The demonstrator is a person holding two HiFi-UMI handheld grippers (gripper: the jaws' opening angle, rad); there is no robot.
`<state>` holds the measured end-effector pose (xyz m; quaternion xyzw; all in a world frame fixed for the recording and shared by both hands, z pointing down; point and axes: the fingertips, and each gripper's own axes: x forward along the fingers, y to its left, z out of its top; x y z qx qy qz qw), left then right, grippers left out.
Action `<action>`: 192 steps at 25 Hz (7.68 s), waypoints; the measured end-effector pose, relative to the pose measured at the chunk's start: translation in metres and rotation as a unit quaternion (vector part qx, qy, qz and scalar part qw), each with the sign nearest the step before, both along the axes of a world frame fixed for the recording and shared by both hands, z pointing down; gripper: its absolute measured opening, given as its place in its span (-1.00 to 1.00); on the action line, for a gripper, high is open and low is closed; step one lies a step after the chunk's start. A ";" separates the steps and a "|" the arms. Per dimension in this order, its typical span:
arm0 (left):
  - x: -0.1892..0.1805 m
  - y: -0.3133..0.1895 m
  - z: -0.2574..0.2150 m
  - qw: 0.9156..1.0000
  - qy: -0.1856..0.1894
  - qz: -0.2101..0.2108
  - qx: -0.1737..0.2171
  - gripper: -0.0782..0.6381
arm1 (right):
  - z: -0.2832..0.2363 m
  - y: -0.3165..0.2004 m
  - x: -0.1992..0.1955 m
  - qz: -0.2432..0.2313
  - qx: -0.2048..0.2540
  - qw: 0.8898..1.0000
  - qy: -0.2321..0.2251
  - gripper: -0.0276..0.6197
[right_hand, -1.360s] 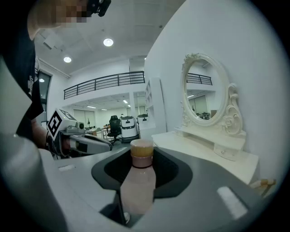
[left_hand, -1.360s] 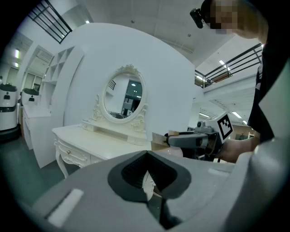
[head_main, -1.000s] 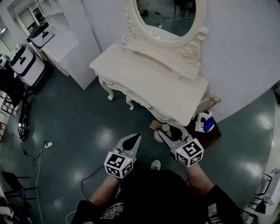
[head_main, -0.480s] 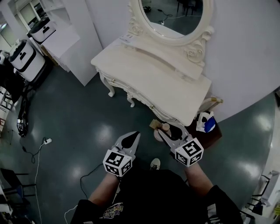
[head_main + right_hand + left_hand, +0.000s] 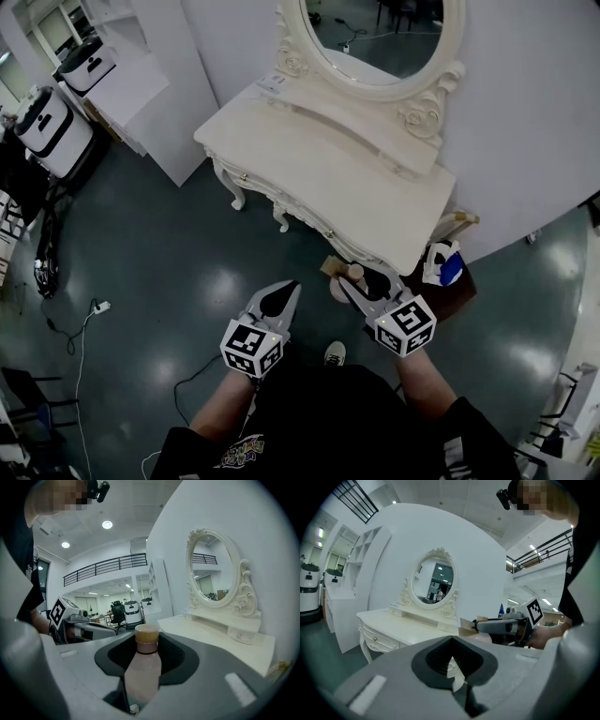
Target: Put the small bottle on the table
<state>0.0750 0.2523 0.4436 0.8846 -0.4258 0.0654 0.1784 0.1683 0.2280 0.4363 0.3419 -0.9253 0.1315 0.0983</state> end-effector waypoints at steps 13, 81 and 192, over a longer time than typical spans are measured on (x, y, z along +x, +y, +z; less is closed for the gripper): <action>-0.038 -0.040 -0.004 1.000 -0.001 0.023 -0.002 -0.78 | -0.002 -0.037 -0.038 0.018 -0.004 1.000 0.002 -0.40; -0.151 -0.243 0.008 0.999 -0.011 0.042 0.013 -0.78 | 0.011 -0.256 -0.138 0.052 -0.006 0.999 -0.006 -0.40; -0.124 -0.653 0.052 0.963 -0.001 0.268 -0.035 -0.78 | 0.072 -0.680 -0.099 0.264 0.012 0.963 0.055 -0.40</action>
